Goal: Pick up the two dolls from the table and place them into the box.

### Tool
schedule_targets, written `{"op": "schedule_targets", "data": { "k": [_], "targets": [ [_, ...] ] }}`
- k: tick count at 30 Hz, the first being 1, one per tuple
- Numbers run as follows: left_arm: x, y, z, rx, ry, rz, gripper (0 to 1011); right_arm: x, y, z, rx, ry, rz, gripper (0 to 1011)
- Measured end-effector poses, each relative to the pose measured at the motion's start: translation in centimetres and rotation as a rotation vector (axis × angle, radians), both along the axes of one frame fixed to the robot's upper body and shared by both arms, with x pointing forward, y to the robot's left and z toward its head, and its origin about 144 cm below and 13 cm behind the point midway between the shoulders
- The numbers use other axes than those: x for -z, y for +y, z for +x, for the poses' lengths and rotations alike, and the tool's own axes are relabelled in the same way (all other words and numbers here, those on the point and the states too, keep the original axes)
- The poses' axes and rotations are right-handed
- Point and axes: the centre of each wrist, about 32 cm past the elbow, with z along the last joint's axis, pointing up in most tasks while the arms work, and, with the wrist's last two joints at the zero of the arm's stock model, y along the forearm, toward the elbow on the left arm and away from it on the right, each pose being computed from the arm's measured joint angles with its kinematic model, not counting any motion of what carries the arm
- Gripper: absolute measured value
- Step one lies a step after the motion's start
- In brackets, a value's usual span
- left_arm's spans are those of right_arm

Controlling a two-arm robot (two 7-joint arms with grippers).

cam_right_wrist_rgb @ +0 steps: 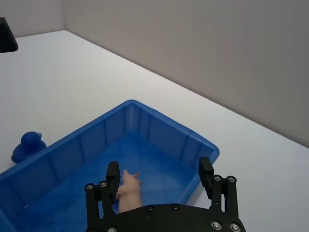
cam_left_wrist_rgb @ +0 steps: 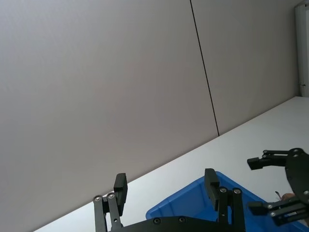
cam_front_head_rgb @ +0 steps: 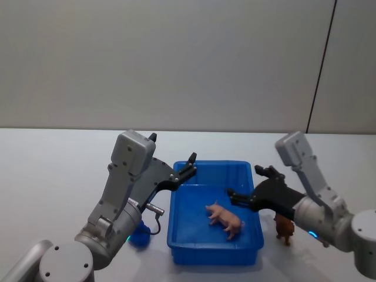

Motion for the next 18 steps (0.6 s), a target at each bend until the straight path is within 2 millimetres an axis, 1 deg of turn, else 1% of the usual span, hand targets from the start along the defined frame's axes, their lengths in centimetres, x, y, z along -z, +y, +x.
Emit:
{"op": "schedule_targets", "data": {
  "k": [5, 12, 18],
  "targets": [
    [0.0, 0.0, 0.0, 0.000, 0.000, 0.000, 1001, 0.2, -1.2, -1.0, 0.040, -0.014, 0.009, 1001],
    [0.0, 0.0, 0.0, 0.000, 0.000, 0.000, 1002, 0.6, -2.9, -2.9, 0.098, -0.014, 0.015, 1001],
    [0.0, 0.0, 0.0, 0.000, 0.000, 0.000, 1001, 1.1, -3.8, -4.4, 0.129, 0.002, 0.016, 1001]
  ]
}}
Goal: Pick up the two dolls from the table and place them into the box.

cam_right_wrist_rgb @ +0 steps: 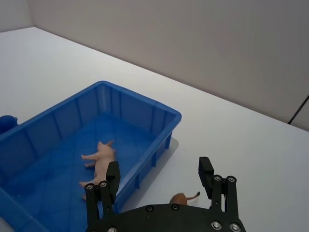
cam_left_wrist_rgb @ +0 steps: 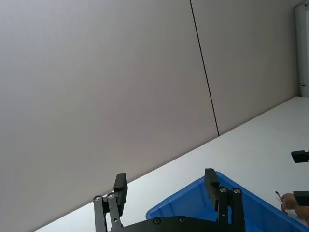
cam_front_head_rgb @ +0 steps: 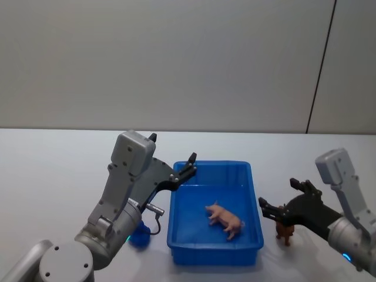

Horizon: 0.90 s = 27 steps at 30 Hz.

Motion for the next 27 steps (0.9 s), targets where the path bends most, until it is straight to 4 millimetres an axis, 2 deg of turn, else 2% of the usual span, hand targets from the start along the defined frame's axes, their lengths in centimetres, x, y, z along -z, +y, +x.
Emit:
{"op": "schedule_targets", "data": {
  "k": [13, 27],
  "targets": [
    [0.0, 0.0, 0.0, 0.000, 0.000, 0.000, 1001, 1.0, -0.8, -1.7, 0.043, 0.050, -0.007, 1001],
    [0.0, 0.0, 0.0, 0.000, 0.000, 0.000, 1002, 2.6, -0.8, -1.9, 0.069, 0.112, -0.027, 1001]
  ]
}}
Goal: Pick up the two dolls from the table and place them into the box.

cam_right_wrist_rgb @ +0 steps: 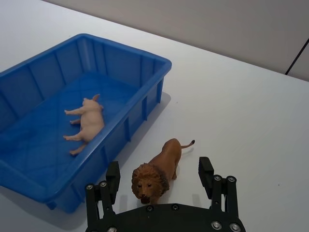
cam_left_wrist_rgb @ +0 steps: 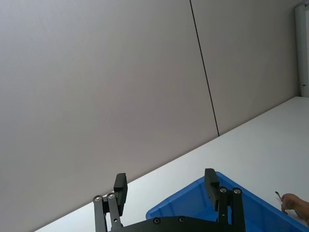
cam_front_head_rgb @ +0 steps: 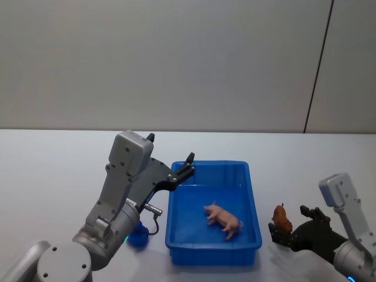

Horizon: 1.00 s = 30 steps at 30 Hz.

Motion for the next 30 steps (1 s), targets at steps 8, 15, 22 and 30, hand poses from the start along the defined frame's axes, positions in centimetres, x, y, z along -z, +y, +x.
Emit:
{"op": "schedule_targets", "data": {
  "k": [8, 15, 22, 30],
  "targets": [
    [0.0, 0.0, 0.0, 0.000, 0.000, 0.000, 1001, 0.8, 0.3, 0.3, 0.004, 0.030, -0.012, 960],
    [0.0, 0.0, 0.0, 0.000, 0.000, 0.000, 1001, 1.2, 0.6, 0.5, 0.011, 0.047, -0.016, 805],
    [0.0, 0.0, 0.0, 0.000, 0.000, 0.000, 1001, 1.3, 0.9, 0.6, 0.020, 0.047, -0.018, 592],
    [0.0, 0.0, 0.0, 0.000, 0.000, 0.000, 1001, 1.0, 1.1, 0.5, 0.027, 0.033, -0.024, 434]
  ]
}}
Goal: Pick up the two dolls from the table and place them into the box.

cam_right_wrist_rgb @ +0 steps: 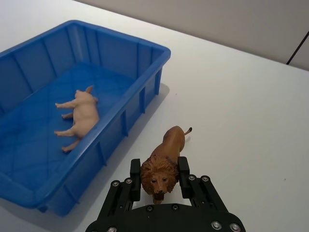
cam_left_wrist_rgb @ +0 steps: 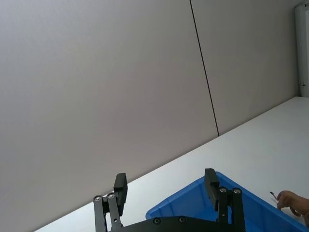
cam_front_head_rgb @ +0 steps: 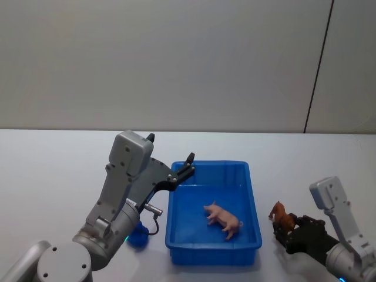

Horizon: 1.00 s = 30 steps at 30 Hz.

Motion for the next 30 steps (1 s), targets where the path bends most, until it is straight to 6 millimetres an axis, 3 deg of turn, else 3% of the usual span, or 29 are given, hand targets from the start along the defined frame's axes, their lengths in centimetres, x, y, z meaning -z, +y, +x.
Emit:
{"op": "schedule_targets", "data": {
  "k": [12, 30],
  "targets": [
    [0.0, 0.0, 0.0, 0.000, 0.000, 0.000, 1001, -1.5, 0.3, 0.2, 0.012, -0.104, -0.003, 434],
    [0.0, 0.0, 0.0, 0.000, 0.000, 0.000, 1001, -6.3, 2.0, 2.1, -0.122, -0.270, 0.057, 434]
  ]
}}
